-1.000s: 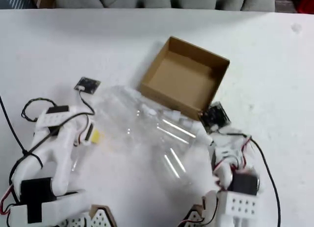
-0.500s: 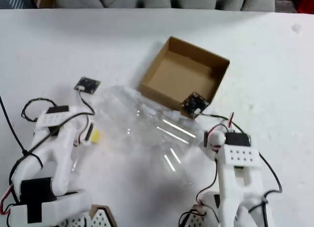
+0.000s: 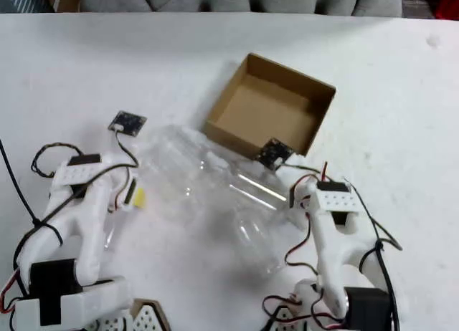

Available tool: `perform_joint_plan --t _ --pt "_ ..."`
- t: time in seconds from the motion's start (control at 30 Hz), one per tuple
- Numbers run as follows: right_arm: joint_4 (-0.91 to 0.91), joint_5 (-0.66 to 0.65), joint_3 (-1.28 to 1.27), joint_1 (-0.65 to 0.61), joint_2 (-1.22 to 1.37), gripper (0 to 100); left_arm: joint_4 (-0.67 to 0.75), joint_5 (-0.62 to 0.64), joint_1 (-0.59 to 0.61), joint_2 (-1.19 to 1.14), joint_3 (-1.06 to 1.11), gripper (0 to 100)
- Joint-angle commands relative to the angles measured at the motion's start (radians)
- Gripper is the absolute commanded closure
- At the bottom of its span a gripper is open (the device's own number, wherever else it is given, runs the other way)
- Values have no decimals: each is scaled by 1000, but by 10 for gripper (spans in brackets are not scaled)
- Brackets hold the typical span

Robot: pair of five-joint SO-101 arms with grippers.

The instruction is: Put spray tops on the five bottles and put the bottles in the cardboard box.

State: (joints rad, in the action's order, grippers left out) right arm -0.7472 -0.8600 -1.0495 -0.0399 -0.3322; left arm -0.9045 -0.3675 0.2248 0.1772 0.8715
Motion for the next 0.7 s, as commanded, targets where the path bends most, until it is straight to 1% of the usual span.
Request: perform_joint_plan --t 0.0,0.07,0.13,0.37,0.53,0.67 --pt "16 -11 75 21 12 985 26 11 15 45 -9 980" --pt "7 -11 94 48 7 971 26 11 15 45 -9 980" --pt "-41 -26 132 74 7 981 26 11 15 45 -9 980" --pt "-401 -284 347 200 15 981 26 11 15 45 -9 980" --pt "-608 -497 471 348 15 981 26 11 15 45 -9 980" --pt "-656 -789 491 496 15 981 26 11 15 45 -9 980"
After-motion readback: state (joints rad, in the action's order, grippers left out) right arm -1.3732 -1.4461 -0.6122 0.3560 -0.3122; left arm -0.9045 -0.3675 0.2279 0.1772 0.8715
